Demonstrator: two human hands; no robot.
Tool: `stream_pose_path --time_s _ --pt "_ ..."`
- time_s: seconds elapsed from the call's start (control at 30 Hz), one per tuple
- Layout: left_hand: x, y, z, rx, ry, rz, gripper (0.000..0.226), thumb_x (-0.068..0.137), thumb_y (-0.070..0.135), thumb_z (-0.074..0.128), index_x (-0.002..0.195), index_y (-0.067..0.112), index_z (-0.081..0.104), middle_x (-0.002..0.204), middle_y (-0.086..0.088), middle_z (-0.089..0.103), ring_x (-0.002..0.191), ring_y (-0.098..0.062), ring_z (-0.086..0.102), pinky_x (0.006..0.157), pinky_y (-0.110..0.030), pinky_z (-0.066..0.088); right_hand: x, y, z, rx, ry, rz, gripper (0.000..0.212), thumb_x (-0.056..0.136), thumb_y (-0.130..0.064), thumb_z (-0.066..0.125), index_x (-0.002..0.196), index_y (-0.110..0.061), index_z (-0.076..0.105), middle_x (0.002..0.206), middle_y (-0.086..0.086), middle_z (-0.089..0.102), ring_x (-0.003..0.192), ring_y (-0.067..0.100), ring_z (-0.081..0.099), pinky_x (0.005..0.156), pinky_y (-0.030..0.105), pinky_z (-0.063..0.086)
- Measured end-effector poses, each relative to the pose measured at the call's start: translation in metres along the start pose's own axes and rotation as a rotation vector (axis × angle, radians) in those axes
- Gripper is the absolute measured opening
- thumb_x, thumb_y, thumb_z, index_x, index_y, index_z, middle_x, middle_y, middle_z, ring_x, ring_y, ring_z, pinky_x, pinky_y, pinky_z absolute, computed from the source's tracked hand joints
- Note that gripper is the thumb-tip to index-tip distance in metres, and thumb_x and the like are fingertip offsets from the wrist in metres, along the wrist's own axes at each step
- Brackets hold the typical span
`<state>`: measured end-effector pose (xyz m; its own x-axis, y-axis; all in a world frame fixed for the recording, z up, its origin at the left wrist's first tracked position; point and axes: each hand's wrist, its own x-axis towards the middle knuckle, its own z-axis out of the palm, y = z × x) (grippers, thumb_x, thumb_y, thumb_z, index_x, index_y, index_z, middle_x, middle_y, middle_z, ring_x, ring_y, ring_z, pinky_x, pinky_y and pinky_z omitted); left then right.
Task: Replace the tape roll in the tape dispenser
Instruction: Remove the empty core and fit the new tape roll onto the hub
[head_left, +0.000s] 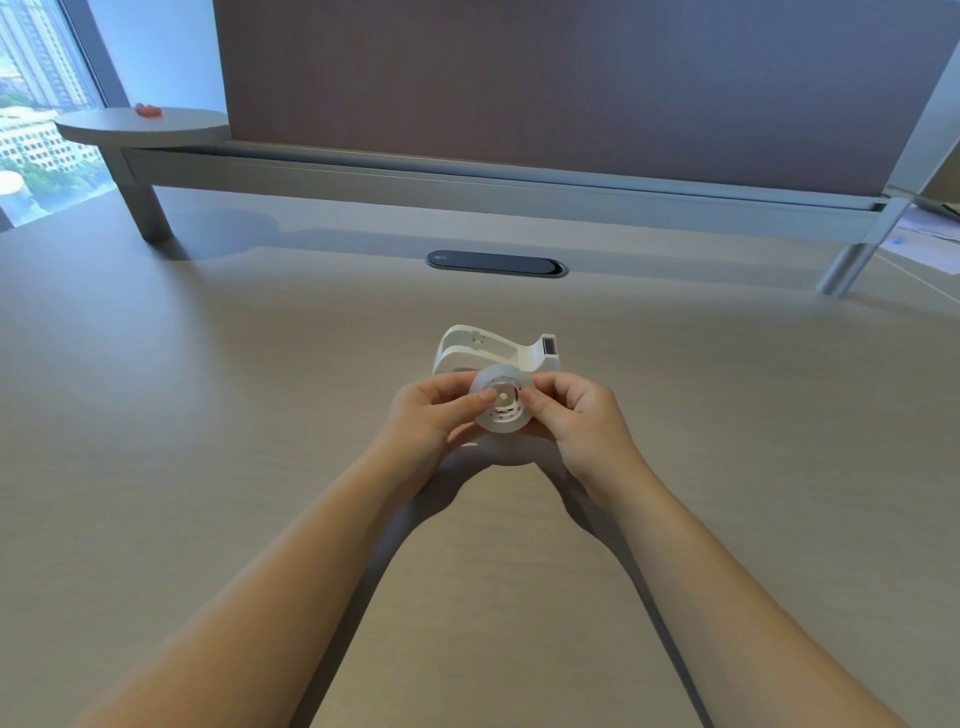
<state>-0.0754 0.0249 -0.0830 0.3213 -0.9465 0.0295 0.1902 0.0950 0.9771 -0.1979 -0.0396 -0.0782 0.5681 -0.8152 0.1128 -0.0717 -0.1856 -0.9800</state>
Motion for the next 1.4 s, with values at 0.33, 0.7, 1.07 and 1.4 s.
stream_pose_path --time_s 0.33,0.7,1.07,1.4 --pt "0.0050 0.0006 -0.0005 -0.025 0.015 -0.030 0.015 0.082 0.006 0.051 0.079 0.009 0.065 0.061 0.007 0.070 0.063 -0.007 0.067 0.060 -0.015 0.055 0.0015 -0.0031 0.0032 0.063 0.017 0.070 0.019 0.085 -0.012 0.051 0.070 -0.018 0.062 0.081 0.009 0.064 0.085 0.023 0.060 0.081 0.037 0.051" --pt "0.0006 0.0026 0.0059 -0.027 0.039 -0.026 0.017 0.084 0.008 0.046 0.086 0.005 0.063 0.054 0.007 0.070 0.058 -0.004 0.066 0.058 -0.014 0.054 0.0022 -0.0012 0.0044 0.119 0.023 0.158 0.015 0.085 -0.015 0.051 0.075 -0.016 0.062 0.084 0.009 0.065 0.092 0.027 0.061 0.083 0.038 0.051" --pt "0.0010 0.0035 0.0058 0.007 0.038 -0.050 0.020 0.086 0.011 0.044 0.095 0.004 0.060 0.080 -0.005 0.062 0.066 -0.007 0.063 0.062 -0.013 0.052 -0.0002 -0.0038 0.0050 0.178 0.038 0.149 0.006 0.081 -0.011 0.057 0.077 -0.012 0.062 0.083 0.011 0.064 0.087 0.027 0.062 0.080 0.038 0.052" --pt "-0.0001 0.0025 0.0088 0.026 0.045 -0.009 0.016 0.085 0.008 0.046 0.084 0.009 0.062 0.074 -0.004 0.062 0.057 -0.002 0.064 0.057 -0.011 0.053 0.0015 -0.0043 0.0067 0.140 0.075 0.116 0.008 0.075 -0.012 0.064 0.070 -0.017 0.059 0.075 0.004 0.064 0.084 0.026 0.065 0.077 0.036 0.054"
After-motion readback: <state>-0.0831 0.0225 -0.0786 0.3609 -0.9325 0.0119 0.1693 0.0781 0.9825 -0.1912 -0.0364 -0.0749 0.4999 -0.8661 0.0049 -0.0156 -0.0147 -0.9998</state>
